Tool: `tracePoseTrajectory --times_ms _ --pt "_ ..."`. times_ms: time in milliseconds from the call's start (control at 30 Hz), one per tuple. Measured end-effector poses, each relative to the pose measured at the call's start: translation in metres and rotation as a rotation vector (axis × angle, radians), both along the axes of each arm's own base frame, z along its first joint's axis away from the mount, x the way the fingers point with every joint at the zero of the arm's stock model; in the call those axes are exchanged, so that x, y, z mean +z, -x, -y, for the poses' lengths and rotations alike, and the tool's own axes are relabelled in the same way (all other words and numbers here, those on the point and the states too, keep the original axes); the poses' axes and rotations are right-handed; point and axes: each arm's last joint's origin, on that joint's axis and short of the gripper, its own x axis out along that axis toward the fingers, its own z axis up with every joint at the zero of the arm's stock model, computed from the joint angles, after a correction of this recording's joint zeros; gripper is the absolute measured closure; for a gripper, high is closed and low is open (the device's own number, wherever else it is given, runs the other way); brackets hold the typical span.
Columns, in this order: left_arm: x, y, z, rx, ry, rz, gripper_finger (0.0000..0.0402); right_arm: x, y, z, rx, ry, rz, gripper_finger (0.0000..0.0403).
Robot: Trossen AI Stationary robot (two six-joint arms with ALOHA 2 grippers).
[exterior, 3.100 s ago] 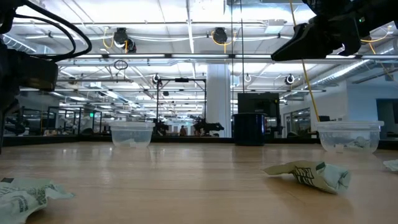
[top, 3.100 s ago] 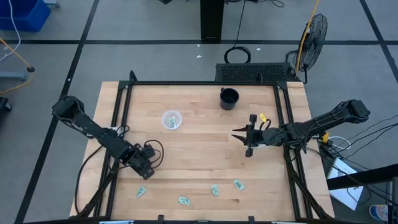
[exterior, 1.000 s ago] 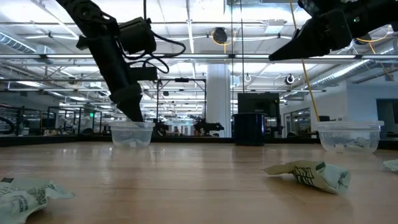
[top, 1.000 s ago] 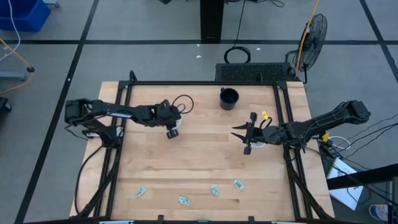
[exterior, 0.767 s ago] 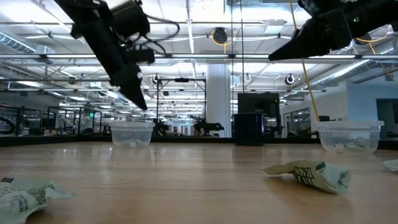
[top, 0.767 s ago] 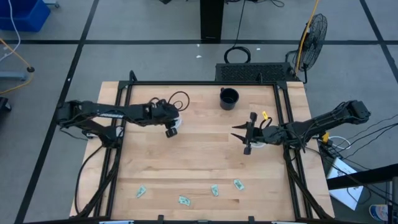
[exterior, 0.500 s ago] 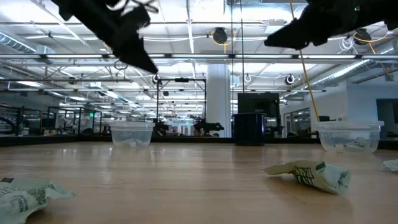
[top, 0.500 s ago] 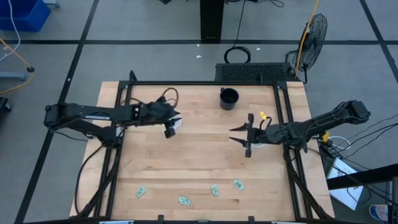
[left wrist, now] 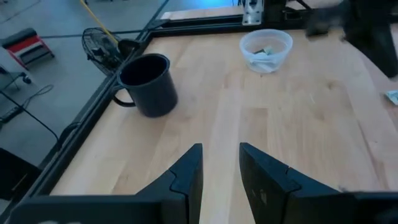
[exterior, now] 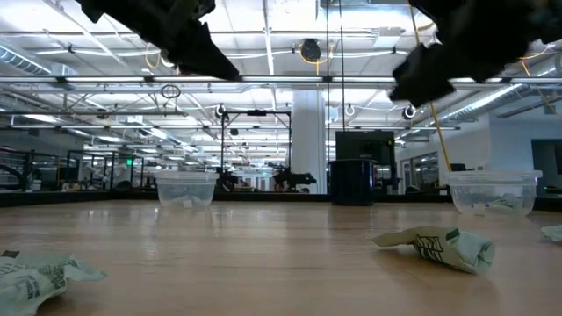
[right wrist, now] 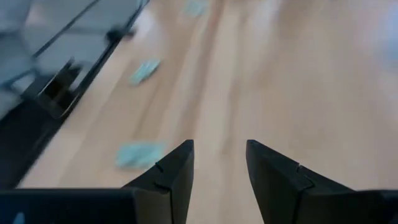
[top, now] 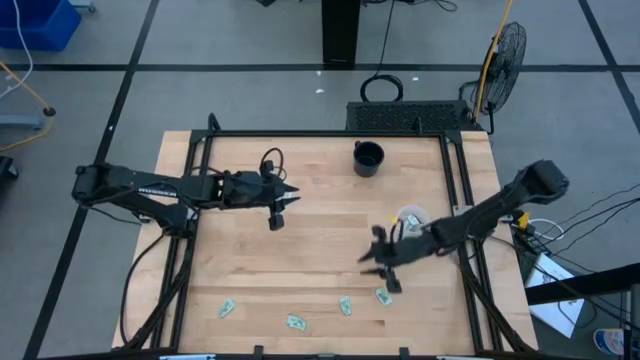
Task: Pick and place items into bin
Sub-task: Put the white stevia packet into the right transparent bin
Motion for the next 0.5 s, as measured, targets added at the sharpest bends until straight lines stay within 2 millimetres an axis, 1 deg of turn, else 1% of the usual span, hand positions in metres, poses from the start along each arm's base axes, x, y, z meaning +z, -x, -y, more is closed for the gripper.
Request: tracePoseTrajectory --times_ms 67,233,300,367,500 --pt "-0.002 -0.002 0.000 0.000 0.000 -0.008 0.0291 -0.010 0.001 -0.014 0.027 -0.040 -0.097 0.0261" --pt "-0.005 -0.004 0.000 0.000 -0.001 -0.016 0.0291 -0.035 0.016 -0.041 0.048 -0.068 -0.274 0.0261" --pt "-0.009 -0.004 0.000 0.000 0.000 -0.044 0.0291 -0.043 0.021 -0.048 0.018 -0.055 -0.313 0.0261" --pt "-0.008 -0.004 0.000 0.000 -0.001 -0.035 0.0291 -0.050 0.025 -0.052 -0.012 -0.011 -0.330 0.0261" --pt "-0.012 -0.006 0.000 -0.005 -0.015 -0.058 0.0291 -0.058 0.028 -0.056 -0.034 0.025 -0.347 0.0261"
